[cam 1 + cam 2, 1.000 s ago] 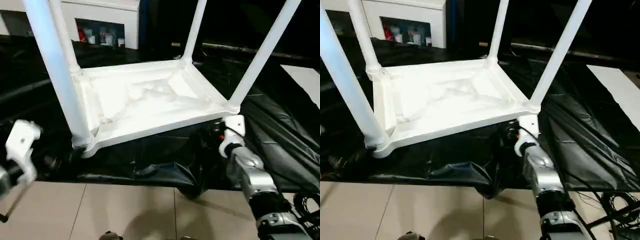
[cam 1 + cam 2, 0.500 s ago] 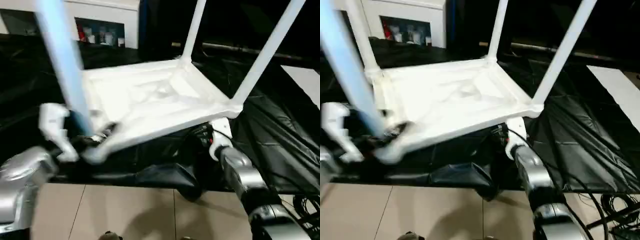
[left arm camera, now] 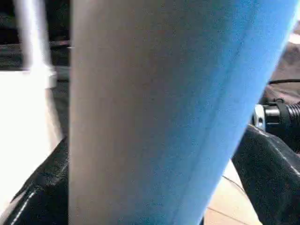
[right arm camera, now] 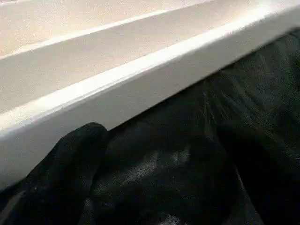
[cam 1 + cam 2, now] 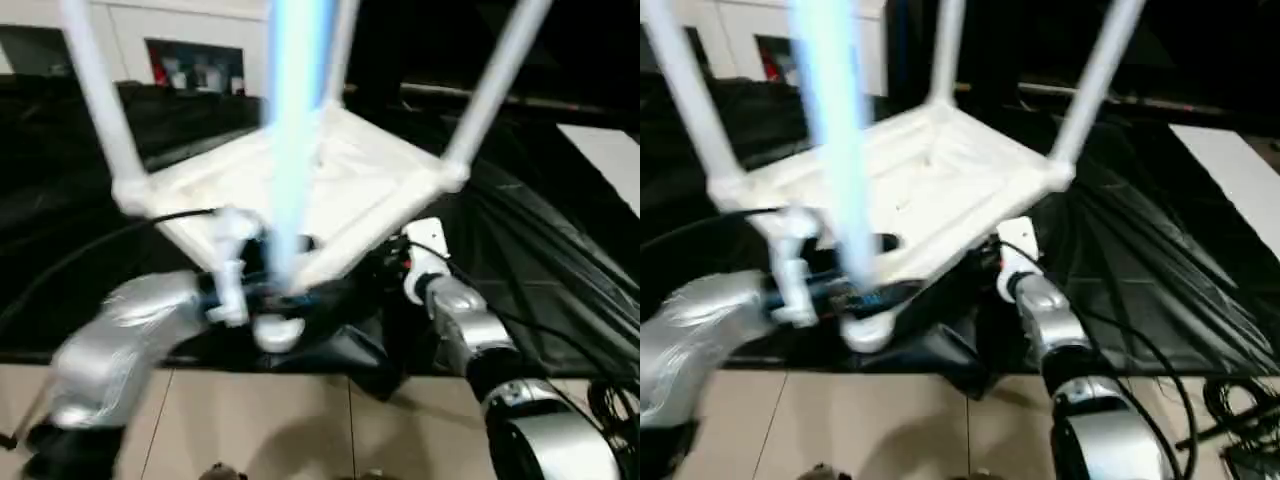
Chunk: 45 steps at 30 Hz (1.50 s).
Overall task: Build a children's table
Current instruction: Rotate table base
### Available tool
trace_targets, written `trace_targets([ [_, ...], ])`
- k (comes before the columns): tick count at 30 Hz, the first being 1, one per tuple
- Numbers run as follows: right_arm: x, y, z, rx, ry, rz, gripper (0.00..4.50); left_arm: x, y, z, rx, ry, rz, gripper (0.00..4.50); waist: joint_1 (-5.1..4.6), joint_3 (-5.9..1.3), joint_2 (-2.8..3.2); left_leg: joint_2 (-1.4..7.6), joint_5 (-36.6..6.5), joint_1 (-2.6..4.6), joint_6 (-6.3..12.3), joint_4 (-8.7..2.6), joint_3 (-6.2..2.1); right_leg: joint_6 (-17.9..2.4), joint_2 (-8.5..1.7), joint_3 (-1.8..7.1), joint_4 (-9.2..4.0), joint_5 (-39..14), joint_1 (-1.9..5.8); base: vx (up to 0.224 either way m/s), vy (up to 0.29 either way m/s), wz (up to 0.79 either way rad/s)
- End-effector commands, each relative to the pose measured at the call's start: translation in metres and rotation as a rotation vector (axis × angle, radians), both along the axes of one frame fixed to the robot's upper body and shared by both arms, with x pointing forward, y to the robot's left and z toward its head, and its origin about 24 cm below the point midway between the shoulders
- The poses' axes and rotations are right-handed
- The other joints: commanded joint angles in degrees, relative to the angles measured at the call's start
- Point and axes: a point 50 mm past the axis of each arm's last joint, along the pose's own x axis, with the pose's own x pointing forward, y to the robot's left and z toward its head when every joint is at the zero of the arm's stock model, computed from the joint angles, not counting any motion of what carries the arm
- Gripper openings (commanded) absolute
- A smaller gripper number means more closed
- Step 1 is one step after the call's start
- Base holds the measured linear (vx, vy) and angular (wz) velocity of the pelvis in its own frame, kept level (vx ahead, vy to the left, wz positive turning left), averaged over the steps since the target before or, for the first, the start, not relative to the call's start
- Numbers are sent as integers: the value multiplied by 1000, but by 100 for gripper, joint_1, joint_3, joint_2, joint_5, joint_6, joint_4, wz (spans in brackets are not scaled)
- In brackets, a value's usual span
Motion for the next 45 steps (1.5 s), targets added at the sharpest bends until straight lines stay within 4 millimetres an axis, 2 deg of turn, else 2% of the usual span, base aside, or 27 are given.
trace_targets([
  [1, 4, 26, 12, 33, -47, 84, 448, 3, -20, 0, 25, -33, -73, 450, 39, -415, 210, 59, -1965, 127, -394, -421, -35, -925, -337, 199, -460, -1518, 240, 0, 0, 0],
  [2, 4, 29, 12, 41, -49, 89, 448, 7, -26, 0, 29, -41, -79, 450, 31, -417, 185, 58, -1956, 117, -372, -427, -37, -920, -344, 201, -472, -1568, 250, 0, 0, 0],
  [3, 4, 31, 13, 47, -50, 94, 448, 9, -30, 0, 33, -46, -82, 450, 16, -425, 204, 52, -1868, 78, -353, -426, -49, -928, -357, 196, -463, -1574, 288, 0, 0, 0],
  [5, 4, 32, 13, 50, -51, 98, 448, 11, -32, 0, 35, -51, -85, 450, 15, -445, 265, 55, -1734, 77, -316, -410, -48, -979, -367, 201, -443, -1460, 289, 0, 0, 0],
  [6, 3, 39, 13, 67, -53, 127, 448, 18, -43, 0, 50, -71, -91, 450, 8, -435, 304, 44, -1736, 84, -273, -401, -40, -1009, -355, 196, -469, -1477, 273, 0, 0, 0],
  [7, 3, 39, 13, 67, -53, 127, 448, 18, -43, 0, 50, -71, -91, 450, 6, -440, 288, 42, -1743, 101, -245, -393, -27, -1014, -344, 197, -493, -1485, 259, 0, 0, 0],
  [8, 1, 43, 12, 74, -53, 150, 448, 22, -48, 0, 59, -85, -86, 450, 14, -446, 302, 46, -1713, 96, -244, -390, -34, -1045, -350, 196, -467, -1425, 273, 0, 0, 0],
  [9, 1, 44, 12, 77, -52, 159, 448, 23, -49, 0, 63, -90, -83, 450, 8, -445, 293, 44, -1627, 60, -208, -406, -44, -1059, -349, 184, -464, -1381, 306, 0, 0, 0],
  [10, -1, 47, 11, 83, -51, 177, 448, 28, -53, 0, 72, -98, -73, 450, 9, -453, 311, 50, -1604, 57, -206, -402, -49, -1073, -362, 184, -455, -1348, 314, 0, 0, 0],
  [19, -7, 58, 9, 128, -33, 294, 448, 45, -67, -5, 102, -151, 6, 450, 20, -462, 342, 71, -1664, 87, -99, -399, -45, -1307, -362, 177, -456, -1118, 306, 0, 0, 0],
  [21, -7, 57, 9, 115, -38, 288, 448, 46, -69, -7, 105, -154, 14, 450, 23, -461, 335, 68, -1662, 84, -86, -400, -42, -1327, -363, 179, -467, -1108, 306, 0, 0, 0],
  [22, -6, 55, 9, 104, -44, 276, 448, 49, -70, -9, 115, -164, 36, 450, 29, -462, 355, 75, -1684, 89, -99, -401, -47, -1337, -370, 178, -457, -1109, 308, 0, 0, 0],
  [24, -5, 53, 10, 103, -48, 268, 448, 52, -69, -11, 123, -171, 59, 450, 43, -464, 339, 75, -1747, 94, -77, -404, -46, -1331, -377, 181, -478, -1193, 307, 0, 0, 0],
  [27, -1, 45, 12, 80, -74, 216, 448, 56, -66, -12, 138, -199, 88, 450, 54, -462, 333, 78, -1737, 85, -53, -403, -47, -1313, -387, 182, -483, -1231, 310, 0, 0, 0],
  [29, 5, 33, 16, 61, -102, 127, 448, 59, -59, -14, 168, -215, 109, 450, 64, -463, 355, 79, -1729, 107, -62, -395, -44, -1313, -389, 184, -487, -1292, 279, 0, 0, 0],
  [30, 9, 19, 21, 55, -129, 48, 448, 61, -47, -18, 209, -232, 118, 450, 79, -450, 365, 74, -1777, 112, -70, -403, -45, -1274, -386, 182, -500, -1416, 276, 0, 0, 0],
  [31, 10, 18, 21, 55, -132, 41, 448, 61, -45, -19, 213, -232, 119, 450, 71, -451, 352, 75, -1789, 101, -76, -409, -46, -1239, -382, 180, -492, -1462, 287, 0, 0, 0],
  [33, 10, 10, 23, 54, -151, 10, 448, 60, -35, -21, 228, -218, 127, 450, 86, -443, 362, 74, -1845, 129, -61, -396, -34, -1171, -391, 188, -518, -1709, 244, 0, 0, 0],
  [36, 9, 0, 23, 52, -163, -13, 448, 57, -22, -24, 261, -208, 129, 450, 107, -443, 349, 80, -1776, 103, -84, -416, -36, -1087, -382, 186, -511, -1771, 252, 0, 0, 0],
  [40, 5, -12, 23, 57, -179, -33, 448, 44, -6, -31, 339, -176, 69, 450, 110, -448, 332, 85, -1720, 93, -92, -424, -37, -1004, -389, 191, -496, -1794, 243, 0, 0, 0],
  [43, 3, -18, 24, 60, -188, -39, 448, 34, 1, -34, 370, -139, 22, 450, 111, -447, 348, 85, -1660, 84, -81, -427, -33, -990, -378, 193, -482, -1745, 228, 0, 0, 0],
  [45, 0, -27, 24, 54, -182, -22, 448, 19, 8, -34, 396, -102, -52, 450, 130, -438, 341, 99, -1629, 91, -71, -434, -28, -996, -378, 199, -478, -1716, 213, 0, 0, 0],
])
